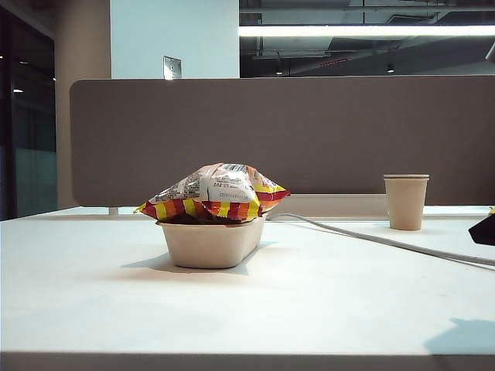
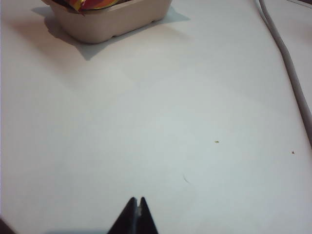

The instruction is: Pick up a bag of chips and put them in the box.

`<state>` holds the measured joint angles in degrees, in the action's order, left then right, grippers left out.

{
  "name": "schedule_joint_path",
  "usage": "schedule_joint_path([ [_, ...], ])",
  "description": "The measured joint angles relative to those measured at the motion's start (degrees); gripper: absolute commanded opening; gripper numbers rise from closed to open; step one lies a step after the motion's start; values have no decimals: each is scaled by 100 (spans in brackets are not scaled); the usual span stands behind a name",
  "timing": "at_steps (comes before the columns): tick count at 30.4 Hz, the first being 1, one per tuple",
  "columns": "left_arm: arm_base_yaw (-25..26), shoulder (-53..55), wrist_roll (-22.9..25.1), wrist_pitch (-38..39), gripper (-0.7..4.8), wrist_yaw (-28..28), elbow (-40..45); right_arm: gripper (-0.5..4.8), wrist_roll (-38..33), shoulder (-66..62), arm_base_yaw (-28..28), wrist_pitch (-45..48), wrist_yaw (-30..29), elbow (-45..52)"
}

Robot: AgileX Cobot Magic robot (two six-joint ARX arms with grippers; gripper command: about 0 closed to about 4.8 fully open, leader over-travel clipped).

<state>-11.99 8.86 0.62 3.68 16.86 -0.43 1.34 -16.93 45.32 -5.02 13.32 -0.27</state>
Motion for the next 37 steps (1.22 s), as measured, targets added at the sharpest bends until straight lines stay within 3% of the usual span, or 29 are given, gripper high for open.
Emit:
schedule_joint_path([
  [10,103,-68,0,0,-6,0,0,0,-2,326,-168,0,-4,0],
  [24,717,-356,0,0,-6,-11,0,0,-4,1224,-2033,7,-2,0],
  [37,887,-887,2,-7,-6,-17,0,0,-4,1563,-3265,0,-4,0],
])
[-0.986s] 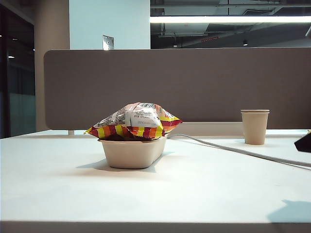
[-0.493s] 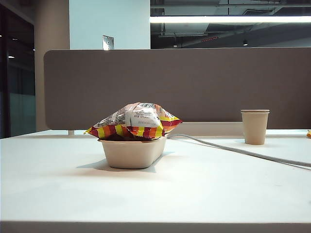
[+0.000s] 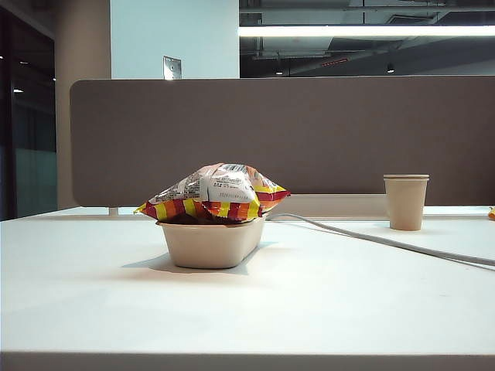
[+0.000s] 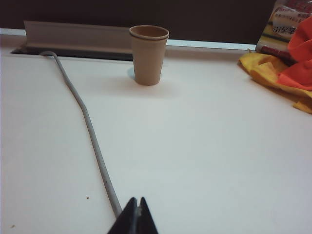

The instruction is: Pick up a bag of chips and put them in the box.

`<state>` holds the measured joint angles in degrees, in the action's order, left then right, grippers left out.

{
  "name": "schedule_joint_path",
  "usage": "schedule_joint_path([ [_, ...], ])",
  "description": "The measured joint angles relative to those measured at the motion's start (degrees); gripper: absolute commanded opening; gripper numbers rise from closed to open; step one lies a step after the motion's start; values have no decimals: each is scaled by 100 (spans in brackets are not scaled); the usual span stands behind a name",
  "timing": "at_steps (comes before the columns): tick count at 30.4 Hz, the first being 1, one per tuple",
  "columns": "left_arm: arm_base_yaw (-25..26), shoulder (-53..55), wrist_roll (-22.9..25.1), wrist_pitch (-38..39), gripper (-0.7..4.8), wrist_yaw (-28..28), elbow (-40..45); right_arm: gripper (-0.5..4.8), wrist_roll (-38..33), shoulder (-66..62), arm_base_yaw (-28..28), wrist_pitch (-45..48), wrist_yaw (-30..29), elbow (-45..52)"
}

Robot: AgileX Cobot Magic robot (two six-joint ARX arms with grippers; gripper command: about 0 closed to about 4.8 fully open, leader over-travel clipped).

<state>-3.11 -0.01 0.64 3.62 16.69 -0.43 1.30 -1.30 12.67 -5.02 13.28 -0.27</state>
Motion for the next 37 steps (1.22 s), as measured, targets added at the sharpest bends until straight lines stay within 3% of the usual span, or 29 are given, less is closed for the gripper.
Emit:
schedule_joint_path([
  [37,-2,9,0,9,-5,0,2,0,-2,116,-188,2,0,0],
])
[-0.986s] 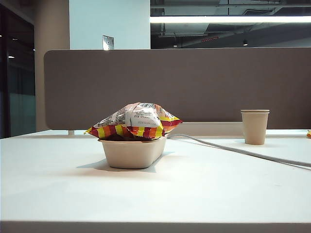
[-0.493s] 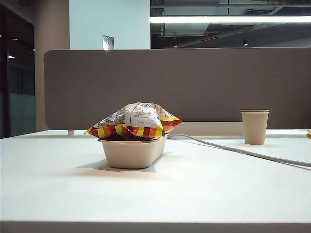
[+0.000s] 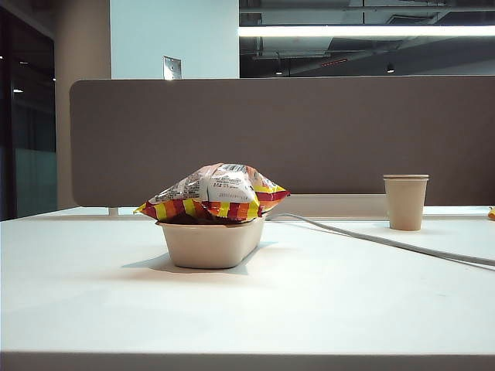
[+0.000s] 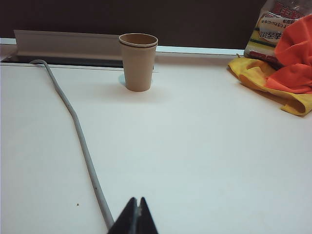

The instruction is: Pick up a bag of chips and put them in the box.

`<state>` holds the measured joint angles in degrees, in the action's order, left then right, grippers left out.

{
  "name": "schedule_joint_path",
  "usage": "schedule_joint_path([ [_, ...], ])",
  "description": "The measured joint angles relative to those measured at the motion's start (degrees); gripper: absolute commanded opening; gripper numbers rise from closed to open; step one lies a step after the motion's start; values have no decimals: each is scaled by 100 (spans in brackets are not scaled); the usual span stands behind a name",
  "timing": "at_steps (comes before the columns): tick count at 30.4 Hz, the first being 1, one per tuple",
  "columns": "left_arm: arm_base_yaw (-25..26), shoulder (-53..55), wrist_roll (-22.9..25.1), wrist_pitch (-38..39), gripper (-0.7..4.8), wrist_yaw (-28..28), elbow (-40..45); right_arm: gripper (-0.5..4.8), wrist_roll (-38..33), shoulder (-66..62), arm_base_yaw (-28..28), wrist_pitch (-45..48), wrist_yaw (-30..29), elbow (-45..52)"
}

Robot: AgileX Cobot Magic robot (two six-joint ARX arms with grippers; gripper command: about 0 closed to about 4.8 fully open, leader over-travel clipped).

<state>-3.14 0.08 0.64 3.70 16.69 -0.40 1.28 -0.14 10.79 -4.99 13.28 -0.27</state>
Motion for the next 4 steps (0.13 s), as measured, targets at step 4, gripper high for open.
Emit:
schedule_joint_path([
  [4,0,0,-2,0,-5,-2,0,0,2,0,0,0,0,0],
])
